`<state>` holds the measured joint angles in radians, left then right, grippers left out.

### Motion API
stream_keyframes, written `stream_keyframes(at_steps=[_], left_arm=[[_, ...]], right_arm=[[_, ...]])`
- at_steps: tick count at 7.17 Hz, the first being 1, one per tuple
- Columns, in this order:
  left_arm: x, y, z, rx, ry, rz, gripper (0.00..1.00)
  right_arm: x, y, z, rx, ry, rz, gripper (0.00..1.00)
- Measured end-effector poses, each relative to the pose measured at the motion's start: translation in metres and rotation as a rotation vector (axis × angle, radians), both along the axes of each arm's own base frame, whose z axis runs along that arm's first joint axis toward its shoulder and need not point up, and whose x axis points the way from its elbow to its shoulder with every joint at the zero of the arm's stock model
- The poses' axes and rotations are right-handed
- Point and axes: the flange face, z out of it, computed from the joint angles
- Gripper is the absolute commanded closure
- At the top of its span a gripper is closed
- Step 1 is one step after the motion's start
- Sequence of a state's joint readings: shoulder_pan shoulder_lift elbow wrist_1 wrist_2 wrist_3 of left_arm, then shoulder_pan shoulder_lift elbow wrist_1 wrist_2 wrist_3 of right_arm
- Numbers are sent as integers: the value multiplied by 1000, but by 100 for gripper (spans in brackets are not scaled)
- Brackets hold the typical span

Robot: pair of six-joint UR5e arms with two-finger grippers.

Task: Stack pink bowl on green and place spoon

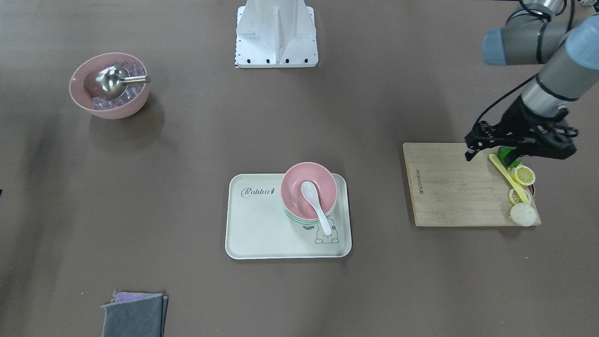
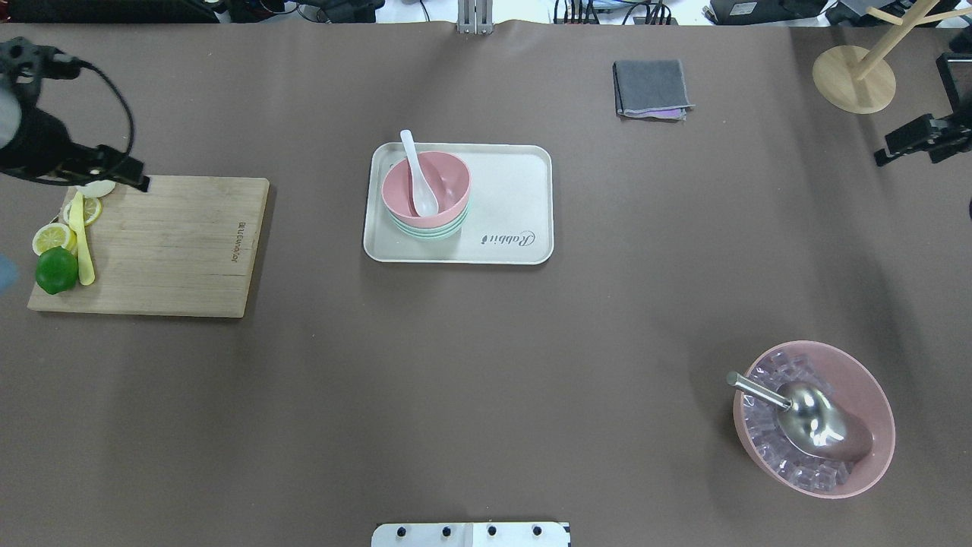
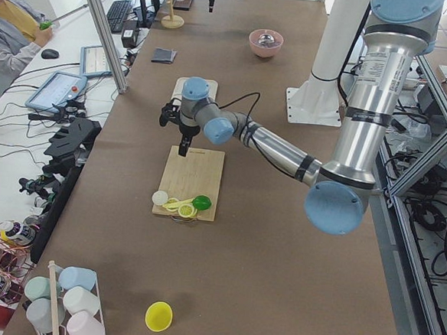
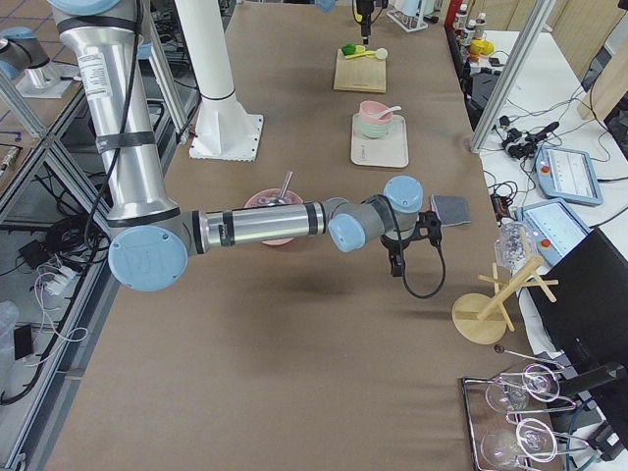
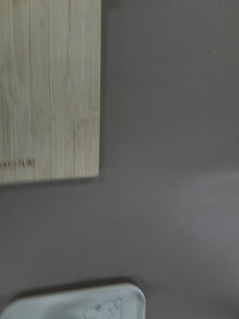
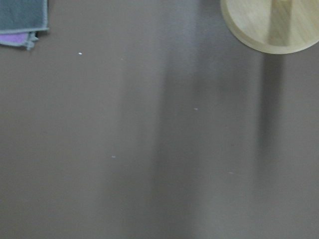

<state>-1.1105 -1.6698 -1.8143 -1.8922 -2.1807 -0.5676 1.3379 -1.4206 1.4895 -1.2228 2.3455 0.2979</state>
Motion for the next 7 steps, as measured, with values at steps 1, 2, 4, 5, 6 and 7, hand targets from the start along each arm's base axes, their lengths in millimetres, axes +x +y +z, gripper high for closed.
stream_keyframes(at_steps=[1, 2, 4, 5, 6, 7], left_arm=[[-48, 15, 42, 39, -56, 39, 2], [-87, 29, 76, 40, -82, 58, 2], [-151, 44, 128, 37, -93, 77, 2], [-164, 47, 140, 38, -95, 81, 2], [-168, 47, 147, 36, -96, 83, 2], [-169, 47, 148, 49, -97, 84, 2]], right_arm=[[36, 8, 38, 35, 40, -31, 0], [59, 14, 62, 52, 58, -49, 0], [76, 20, 79, 62, 69, -59, 0], [77, 23, 82, 62, 73, -59, 0], [78, 25, 85, 62, 78, -58, 0], [79, 26, 87, 62, 85, -56, 0]])
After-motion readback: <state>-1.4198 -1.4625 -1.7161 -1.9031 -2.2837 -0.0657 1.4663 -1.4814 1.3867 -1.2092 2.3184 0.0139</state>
